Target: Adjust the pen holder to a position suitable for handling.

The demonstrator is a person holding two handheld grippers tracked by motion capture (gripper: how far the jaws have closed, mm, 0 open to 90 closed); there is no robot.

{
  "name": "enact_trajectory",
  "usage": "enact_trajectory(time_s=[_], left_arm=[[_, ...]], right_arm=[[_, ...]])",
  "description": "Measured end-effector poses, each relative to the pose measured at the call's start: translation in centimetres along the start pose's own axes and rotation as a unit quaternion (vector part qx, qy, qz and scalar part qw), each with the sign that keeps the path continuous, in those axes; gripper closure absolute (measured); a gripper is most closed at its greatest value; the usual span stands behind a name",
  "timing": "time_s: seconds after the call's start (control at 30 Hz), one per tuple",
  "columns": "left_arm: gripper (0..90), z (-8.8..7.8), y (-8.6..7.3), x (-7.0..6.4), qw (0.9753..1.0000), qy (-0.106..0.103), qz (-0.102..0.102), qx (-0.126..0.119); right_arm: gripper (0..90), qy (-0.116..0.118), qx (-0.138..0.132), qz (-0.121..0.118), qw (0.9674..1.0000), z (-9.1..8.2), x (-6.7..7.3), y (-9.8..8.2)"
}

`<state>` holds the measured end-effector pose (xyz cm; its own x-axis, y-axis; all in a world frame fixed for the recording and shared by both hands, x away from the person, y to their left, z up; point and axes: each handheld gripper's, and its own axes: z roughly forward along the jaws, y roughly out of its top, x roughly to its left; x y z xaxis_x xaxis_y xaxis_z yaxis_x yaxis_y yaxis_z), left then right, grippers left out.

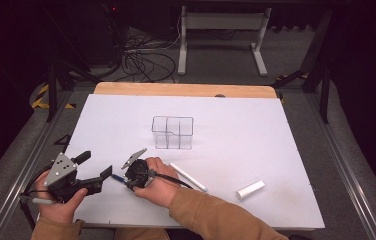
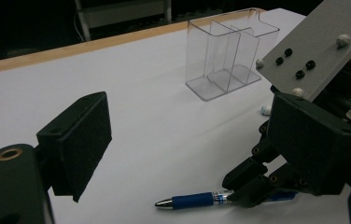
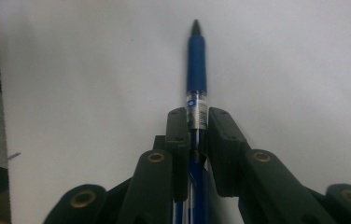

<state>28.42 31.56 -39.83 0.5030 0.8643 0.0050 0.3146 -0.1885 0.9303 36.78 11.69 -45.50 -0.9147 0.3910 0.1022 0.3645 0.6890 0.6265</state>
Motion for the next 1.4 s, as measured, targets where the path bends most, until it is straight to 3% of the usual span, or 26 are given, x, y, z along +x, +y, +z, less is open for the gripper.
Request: enact_trajectory(time_s=[0.43,1.1,1.4], left_arm=[[14.7,-0.1,0.0,0.2,1.0,0.002,-0.002,-0.003],[14.8,-0.3,0.1,0.1,0.9999,0.008,-0.002,-0.008],[14.7,-0.3,0.1,0.1,0.9999,0.008,-0.001,-0.009]], right_arm=[[80.7,0.0,0.003,-0.002,1.0,-0.3,0.0,0.1],[80.7,-0.002,-0.017,0.008,0.9998,-4.5,-1.0,-0.1],[80.7,-0.005,-0.042,0.018,0.9989,-6.4,-1.5,0.0]])
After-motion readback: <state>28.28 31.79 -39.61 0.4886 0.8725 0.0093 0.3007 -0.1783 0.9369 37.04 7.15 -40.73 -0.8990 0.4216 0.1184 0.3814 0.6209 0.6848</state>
